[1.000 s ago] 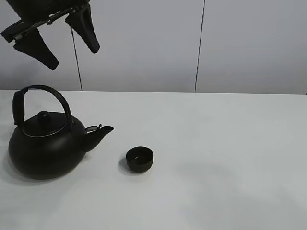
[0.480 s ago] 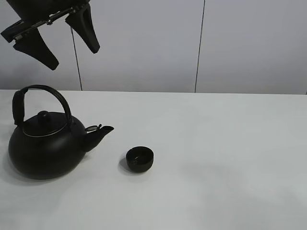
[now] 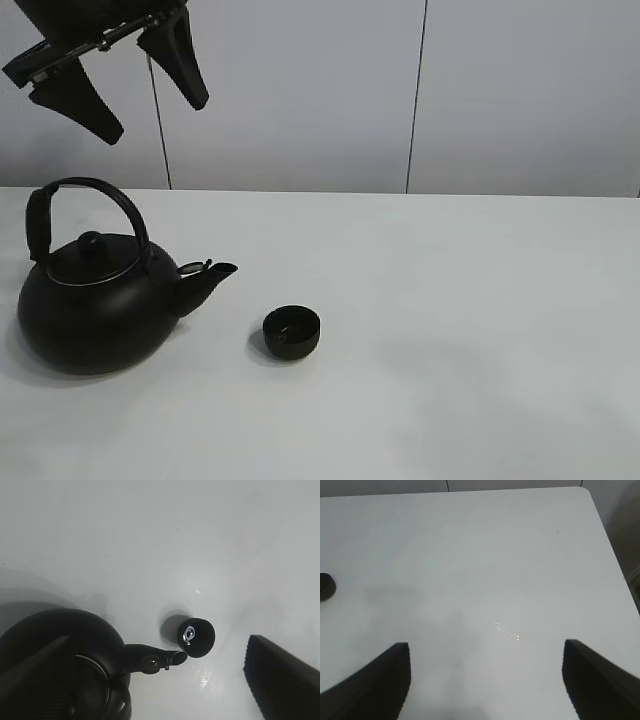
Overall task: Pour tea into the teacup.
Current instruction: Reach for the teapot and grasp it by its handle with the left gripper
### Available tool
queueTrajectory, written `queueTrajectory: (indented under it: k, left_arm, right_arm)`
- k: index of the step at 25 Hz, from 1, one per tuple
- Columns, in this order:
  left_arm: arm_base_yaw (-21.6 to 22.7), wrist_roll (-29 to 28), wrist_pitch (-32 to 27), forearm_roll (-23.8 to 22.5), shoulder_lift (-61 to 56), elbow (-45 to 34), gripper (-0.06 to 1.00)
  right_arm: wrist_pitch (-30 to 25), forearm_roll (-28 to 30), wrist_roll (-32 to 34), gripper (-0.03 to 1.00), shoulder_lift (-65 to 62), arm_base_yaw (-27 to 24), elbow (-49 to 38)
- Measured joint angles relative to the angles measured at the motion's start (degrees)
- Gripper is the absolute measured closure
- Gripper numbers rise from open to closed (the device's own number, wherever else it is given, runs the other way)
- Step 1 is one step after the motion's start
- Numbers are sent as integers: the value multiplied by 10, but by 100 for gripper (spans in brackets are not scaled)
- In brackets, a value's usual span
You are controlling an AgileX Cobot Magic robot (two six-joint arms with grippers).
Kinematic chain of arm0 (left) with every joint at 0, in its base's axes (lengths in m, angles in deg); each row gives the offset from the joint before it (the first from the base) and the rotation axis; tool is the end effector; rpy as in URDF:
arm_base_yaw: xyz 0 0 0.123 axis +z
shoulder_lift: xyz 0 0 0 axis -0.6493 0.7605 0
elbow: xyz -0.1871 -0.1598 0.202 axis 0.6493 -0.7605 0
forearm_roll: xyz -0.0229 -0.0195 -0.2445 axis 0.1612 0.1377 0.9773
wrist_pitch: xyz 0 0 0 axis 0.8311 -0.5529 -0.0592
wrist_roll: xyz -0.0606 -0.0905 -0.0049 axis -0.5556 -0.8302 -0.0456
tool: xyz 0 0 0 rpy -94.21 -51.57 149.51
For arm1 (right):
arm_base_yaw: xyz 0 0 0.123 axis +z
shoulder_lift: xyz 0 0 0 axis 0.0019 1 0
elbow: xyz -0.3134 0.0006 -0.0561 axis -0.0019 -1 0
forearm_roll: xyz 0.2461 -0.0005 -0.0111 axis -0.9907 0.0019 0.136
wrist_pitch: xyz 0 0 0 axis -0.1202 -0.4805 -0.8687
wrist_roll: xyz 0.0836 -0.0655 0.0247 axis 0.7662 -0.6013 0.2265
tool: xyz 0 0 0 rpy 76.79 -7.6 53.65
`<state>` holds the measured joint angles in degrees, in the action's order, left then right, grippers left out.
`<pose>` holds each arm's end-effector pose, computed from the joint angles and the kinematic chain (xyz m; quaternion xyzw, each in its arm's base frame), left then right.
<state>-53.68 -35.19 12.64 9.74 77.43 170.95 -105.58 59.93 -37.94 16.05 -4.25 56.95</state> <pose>0.4042 -0.1384 0.2983 0.0971 0.9596 -0.2224 0.1424 -0.0282 0.0044 0.2550 0.0078 0.8630 -0.0219 0.5047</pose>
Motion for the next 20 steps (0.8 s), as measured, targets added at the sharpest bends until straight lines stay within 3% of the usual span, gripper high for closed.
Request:
queueTrajectory:
  k: [13, 17, 20]
  left_arm:
    - [5, 0, 53, -1, -4, 0, 29]
    - [-3, 0, 123, -58, -50, -5, 29]
    - [-18, 0, 216, -118, -129, -50, 29]
  right_arm:
    - [0, 0, 0, 40, 0, 0, 0]
    - [1, 0, 0, 40, 0, 0, 0]
    - [1, 0, 0, 40, 0, 0, 0]
